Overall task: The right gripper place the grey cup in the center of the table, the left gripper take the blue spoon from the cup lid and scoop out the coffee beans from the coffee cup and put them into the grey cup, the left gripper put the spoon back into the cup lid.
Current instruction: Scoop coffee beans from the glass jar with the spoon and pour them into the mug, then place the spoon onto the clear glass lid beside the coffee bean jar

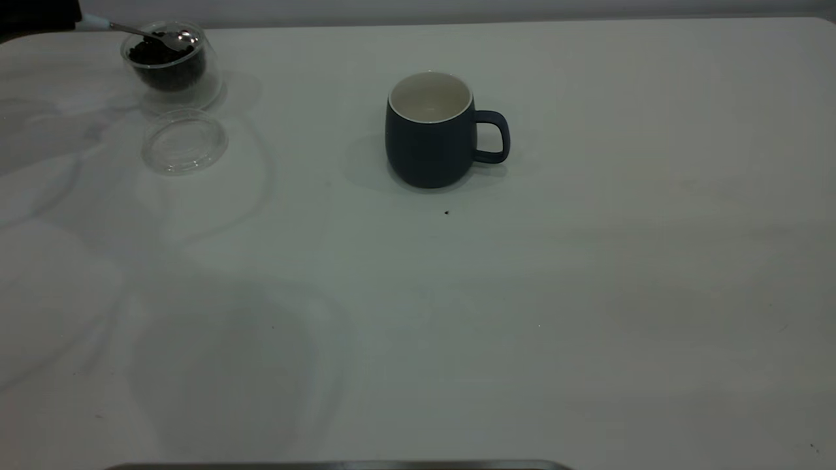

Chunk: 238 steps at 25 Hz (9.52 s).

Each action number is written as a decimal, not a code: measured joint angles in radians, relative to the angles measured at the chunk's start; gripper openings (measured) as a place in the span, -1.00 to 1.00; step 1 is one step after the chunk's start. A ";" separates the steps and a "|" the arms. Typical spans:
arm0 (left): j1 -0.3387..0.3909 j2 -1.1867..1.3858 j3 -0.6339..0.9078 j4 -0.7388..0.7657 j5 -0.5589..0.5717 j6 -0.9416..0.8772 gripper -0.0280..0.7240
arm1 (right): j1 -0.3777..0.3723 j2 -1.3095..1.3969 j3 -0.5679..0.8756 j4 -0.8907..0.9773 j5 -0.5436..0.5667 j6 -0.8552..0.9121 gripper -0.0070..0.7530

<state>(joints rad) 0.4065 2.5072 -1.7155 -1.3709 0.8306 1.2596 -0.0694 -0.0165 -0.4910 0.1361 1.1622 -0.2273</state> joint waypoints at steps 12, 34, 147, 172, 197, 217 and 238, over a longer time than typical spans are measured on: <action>0.000 0.007 0.000 0.112 0.019 -0.239 -0.57 | 0.000 0.000 0.000 0.000 0.000 0.000 0.23; 0.043 0.007 0.000 0.126 0.083 -0.503 -0.57 | 0.000 0.000 0.001 0.000 0.000 0.000 0.23; -0.416 0.007 0.000 0.079 0.214 0.122 -0.57 | 0.000 0.000 0.001 0.000 0.000 0.000 0.23; -0.120 -0.140 0.093 0.160 0.329 -0.280 -0.57 | 0.000 0.000 0.001 0.000 0.000 0.000 0.23; 0.174 -0.077 0.340 0.087 0.166 -0.211 -0.57 | 0.000 0.000 0.001 0.000 0.000 0.000 0.23; 0.107 0.025 0.340 -0.066 0.099 -0.164 -0.57 | 0.000 0.000 0.001 0.000 0.000 0.000 0.23; 0.064 0.078 0.332 -0.090 0.096 -0.047 0.36 | 0.000 0.000 0.001 0.000 0.000 0.000 0.23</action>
<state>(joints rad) 0.4702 2.5848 -1.3839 -1.4605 0.9267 1.2126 -0.0694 -0.0165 -0.4902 0.1361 1.1624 -0.2277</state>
